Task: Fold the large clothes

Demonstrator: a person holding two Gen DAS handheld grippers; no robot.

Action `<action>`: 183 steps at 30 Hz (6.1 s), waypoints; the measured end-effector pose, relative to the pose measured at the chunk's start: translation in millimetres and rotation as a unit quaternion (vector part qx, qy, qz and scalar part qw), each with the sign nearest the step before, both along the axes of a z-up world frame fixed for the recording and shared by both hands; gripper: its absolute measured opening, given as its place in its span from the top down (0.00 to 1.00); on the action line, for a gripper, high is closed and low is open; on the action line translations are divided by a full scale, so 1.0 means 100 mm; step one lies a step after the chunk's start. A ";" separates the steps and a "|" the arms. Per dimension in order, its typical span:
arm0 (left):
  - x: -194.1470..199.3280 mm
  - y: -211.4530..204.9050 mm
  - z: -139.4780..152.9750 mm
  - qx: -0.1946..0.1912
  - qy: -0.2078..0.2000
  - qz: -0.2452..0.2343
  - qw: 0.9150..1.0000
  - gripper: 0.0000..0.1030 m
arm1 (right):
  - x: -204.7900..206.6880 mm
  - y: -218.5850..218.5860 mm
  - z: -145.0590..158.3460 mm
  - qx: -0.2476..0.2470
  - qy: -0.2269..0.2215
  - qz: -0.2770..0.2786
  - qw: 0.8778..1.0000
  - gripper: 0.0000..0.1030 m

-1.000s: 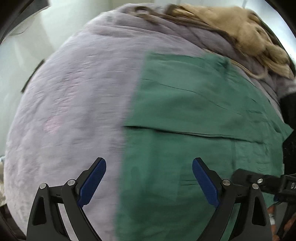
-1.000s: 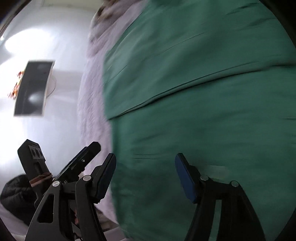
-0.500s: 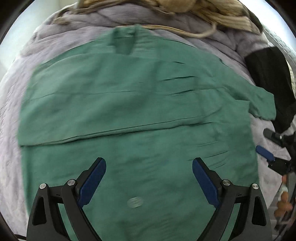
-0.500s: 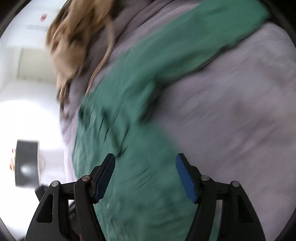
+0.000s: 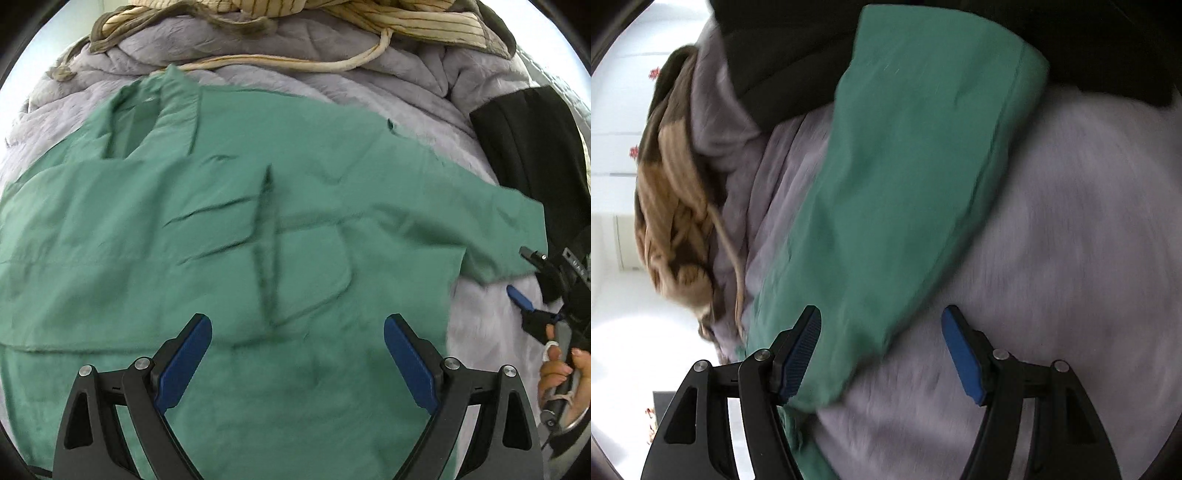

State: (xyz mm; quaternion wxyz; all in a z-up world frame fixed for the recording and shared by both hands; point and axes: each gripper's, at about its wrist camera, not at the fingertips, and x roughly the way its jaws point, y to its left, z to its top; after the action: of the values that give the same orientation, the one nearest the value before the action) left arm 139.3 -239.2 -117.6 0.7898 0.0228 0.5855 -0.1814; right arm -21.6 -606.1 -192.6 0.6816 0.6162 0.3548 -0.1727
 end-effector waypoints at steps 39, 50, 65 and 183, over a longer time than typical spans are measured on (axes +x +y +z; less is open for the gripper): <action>0.41 2.75 0.23 0.097 -0.052 0.147 0.983 0.08 | 2.24 4.22 0.71 -0.110 -0.059 0.503 0.855 0.93; 0.20 3.13 0.01 0.067 -0.022 0.162 0.984 0.08 | 1.77 3.67 0.66 -0.056 -0.026 0.373 0.926 0.29; -0.01 3.60 0.12 0.071 -0.041 0.211 0.974 0.08 | 2.24 5.27 1.09 -0.276 -0.030 0.581 0.765 0.79; 0.23 2.66 -0.11 0.123 -0.042 0.124 0.984 0.08 | 0.20 1.88 0.71 -0.108 0.105 0.310 0.939 0.48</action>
State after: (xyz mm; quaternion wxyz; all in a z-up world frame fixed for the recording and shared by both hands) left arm 162.3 26.3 -128.5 0.8212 0.0547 0.5679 -0.0073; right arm -1.5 -418.1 -121.5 0.7230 0.3766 0.5767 -0.0540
